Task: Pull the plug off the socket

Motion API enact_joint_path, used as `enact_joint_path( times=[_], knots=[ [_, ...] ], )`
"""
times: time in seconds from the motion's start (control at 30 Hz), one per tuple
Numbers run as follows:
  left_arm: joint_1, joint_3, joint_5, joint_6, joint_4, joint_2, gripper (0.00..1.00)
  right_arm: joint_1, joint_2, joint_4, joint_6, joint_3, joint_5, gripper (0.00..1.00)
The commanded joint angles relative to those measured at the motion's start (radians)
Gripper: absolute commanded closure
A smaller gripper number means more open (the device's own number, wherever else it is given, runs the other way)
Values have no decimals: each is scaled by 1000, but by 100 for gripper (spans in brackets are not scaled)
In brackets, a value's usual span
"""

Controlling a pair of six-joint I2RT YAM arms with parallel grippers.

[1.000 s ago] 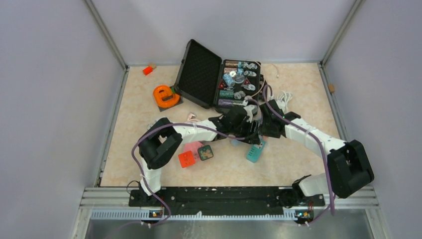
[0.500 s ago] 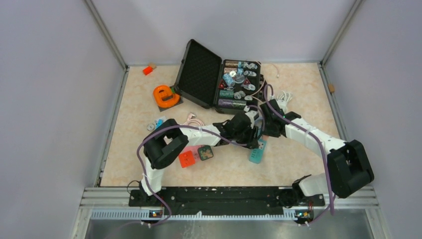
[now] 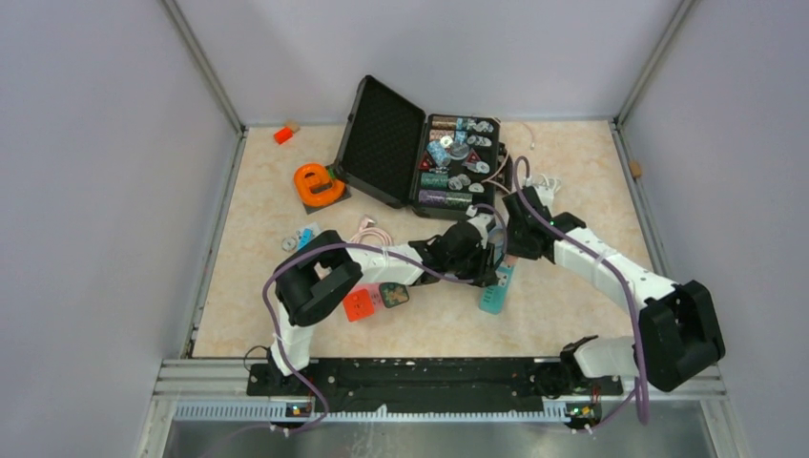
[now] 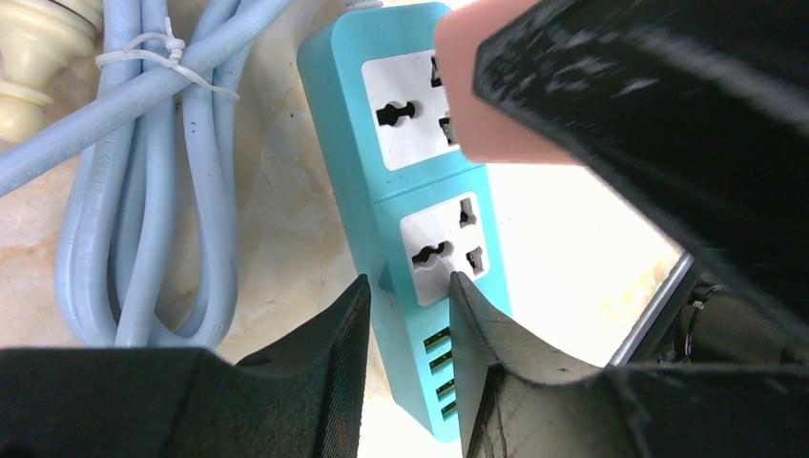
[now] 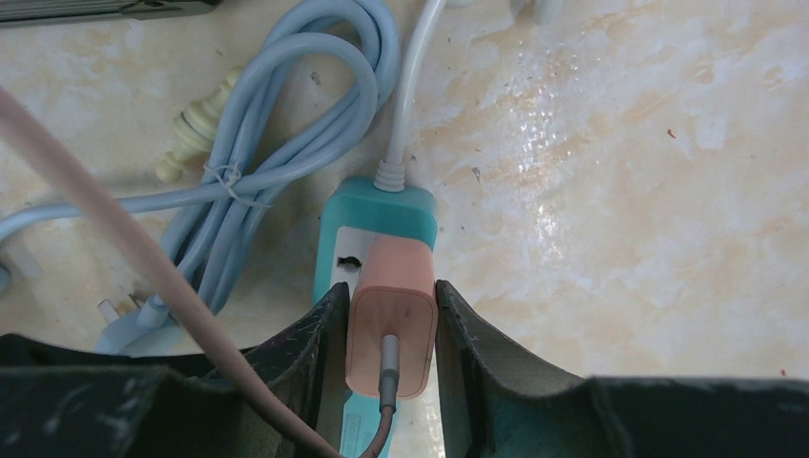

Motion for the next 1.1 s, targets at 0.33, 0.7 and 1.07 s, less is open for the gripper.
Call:
enact_joint_path(
  times=[0.33, 0.7, 1.07],
  knots=[
    [8, 52, -31, 65, -151, -31, 55, -92, -91, -11, -60, 90, 121, 100],
    [22, 163, 127, 123, -163, -218, 28, -252, -29, 62, -94, 10, 86, 100],
    [57, 79, -182, 161, -281, -428, 13, -327, 54, 125, -63, -52, 66, 80]
  ],
)
